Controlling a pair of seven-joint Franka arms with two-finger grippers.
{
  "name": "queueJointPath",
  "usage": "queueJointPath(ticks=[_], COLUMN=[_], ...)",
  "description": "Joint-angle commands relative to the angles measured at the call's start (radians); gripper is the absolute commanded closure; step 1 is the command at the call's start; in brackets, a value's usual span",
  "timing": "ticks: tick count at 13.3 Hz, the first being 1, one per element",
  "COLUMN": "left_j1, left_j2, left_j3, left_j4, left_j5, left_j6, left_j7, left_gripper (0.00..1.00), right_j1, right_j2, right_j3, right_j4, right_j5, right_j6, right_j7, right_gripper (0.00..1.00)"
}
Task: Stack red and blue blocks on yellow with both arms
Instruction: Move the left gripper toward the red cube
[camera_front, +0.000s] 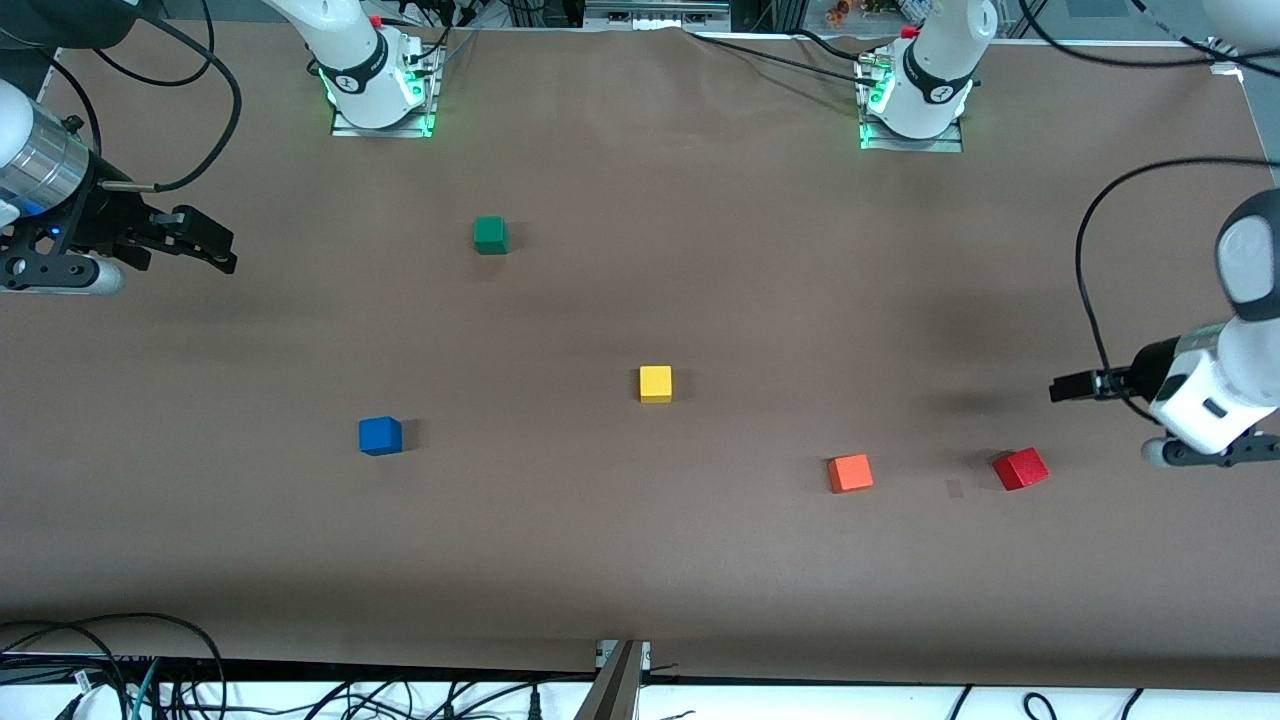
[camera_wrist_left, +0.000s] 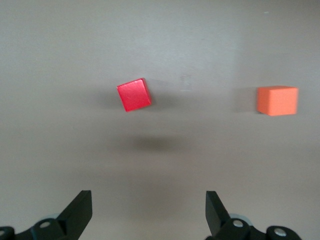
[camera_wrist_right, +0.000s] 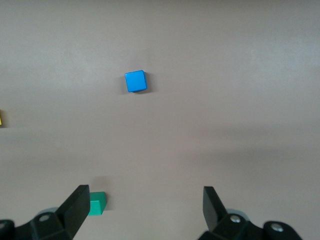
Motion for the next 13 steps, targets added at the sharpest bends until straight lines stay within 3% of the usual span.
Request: queueJointPath(ticks=[1, 5, 13], left_j1=[0.015, 0.055, 0.053], left_j2=[0.081, 0.124, 0.243], left_j3=[0.0, 0.0, -0.002], left_j4=[0.027, -0.076, -0.085], left_j5=[0.027, 0.027, 0.013], left_j6=[0.04, 0.23, 0.466], left_j7=[-0.004, -0.084, -0.18], left_gripper=[0.0, 0.0, 0.0], right_j1=[-0.007, -0.007, -0.007], right_j2=[0.006, 0.006, 0.006], right_j3=[0.006, 0.006, 0.006], right_j4=[0.021, 0.021, 0.021], right_j5=[0.013, 0.013, 0.013], right_j6=[-0.009, -0.009, -0.009], right_j7=[0.014, 0.014, 0.014], right_gripper=[0.0, 0.0, 0.0])
